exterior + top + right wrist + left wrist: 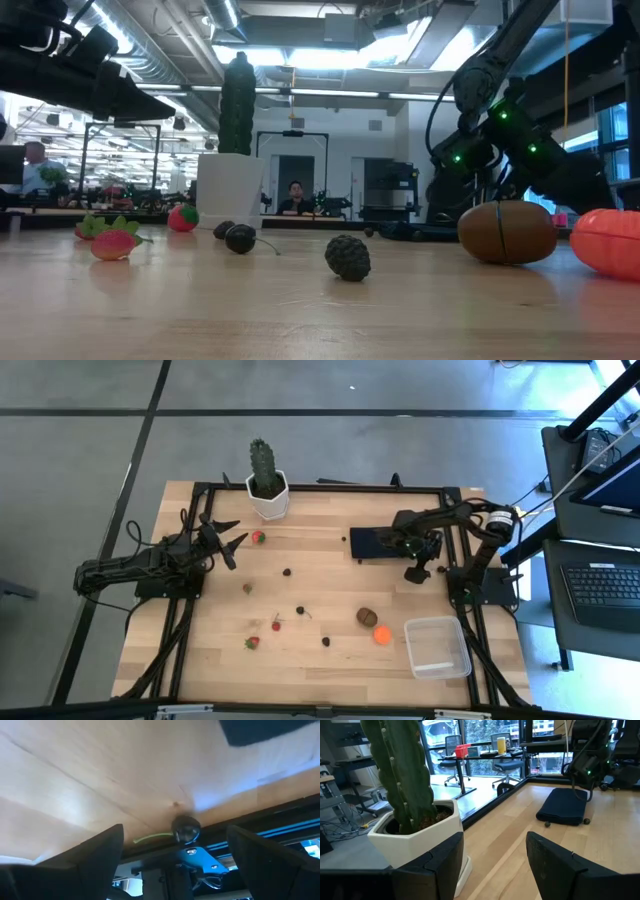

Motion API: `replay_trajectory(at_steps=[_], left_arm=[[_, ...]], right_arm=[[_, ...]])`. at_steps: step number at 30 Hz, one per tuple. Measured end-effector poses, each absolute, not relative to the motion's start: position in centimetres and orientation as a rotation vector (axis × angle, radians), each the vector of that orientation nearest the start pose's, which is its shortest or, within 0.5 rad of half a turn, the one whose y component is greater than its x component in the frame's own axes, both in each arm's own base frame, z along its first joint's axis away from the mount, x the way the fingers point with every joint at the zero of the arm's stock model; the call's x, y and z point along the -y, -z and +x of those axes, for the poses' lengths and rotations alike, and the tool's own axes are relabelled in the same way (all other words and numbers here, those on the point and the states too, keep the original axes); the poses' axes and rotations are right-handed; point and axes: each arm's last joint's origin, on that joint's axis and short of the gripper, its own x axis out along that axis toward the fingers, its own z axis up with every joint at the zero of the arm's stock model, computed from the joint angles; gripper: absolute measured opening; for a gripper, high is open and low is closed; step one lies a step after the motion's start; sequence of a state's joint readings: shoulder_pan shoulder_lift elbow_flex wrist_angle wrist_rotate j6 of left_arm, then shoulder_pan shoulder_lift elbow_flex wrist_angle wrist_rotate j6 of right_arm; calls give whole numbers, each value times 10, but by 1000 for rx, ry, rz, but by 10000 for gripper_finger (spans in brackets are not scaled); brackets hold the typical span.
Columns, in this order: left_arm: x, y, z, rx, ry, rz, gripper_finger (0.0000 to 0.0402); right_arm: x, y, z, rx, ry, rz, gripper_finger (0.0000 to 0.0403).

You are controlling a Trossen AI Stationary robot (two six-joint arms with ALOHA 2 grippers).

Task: Pick and placing Produce into tupperware
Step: Put the right black cherry into the transparent bin

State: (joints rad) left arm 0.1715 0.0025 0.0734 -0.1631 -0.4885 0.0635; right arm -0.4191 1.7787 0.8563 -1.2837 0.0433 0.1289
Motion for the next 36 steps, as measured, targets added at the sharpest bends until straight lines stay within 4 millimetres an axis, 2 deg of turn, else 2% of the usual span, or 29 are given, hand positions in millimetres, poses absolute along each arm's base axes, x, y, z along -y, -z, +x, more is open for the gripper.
replay_trajectory(at_steps=[9,19,26,32,36], left_arm=[[-29,-173,85,-114,-657,76,208],[-29,-173,85,-113,-657,76,208],[-29,-173,85,-113,-657,76,208],[-29,-173,85,-113,-657,76,208],[-29,-173,85,-114,-656,76,208]], right_arm=[[100,-123,216,-2193,299,366,354],[102,-109,201,-2517,193,427,354],[99,-102,192,-2548,181,436,354],[99,-100,194,-2534,217,385,354],[100,-94,198,-2464,224,375,354]])
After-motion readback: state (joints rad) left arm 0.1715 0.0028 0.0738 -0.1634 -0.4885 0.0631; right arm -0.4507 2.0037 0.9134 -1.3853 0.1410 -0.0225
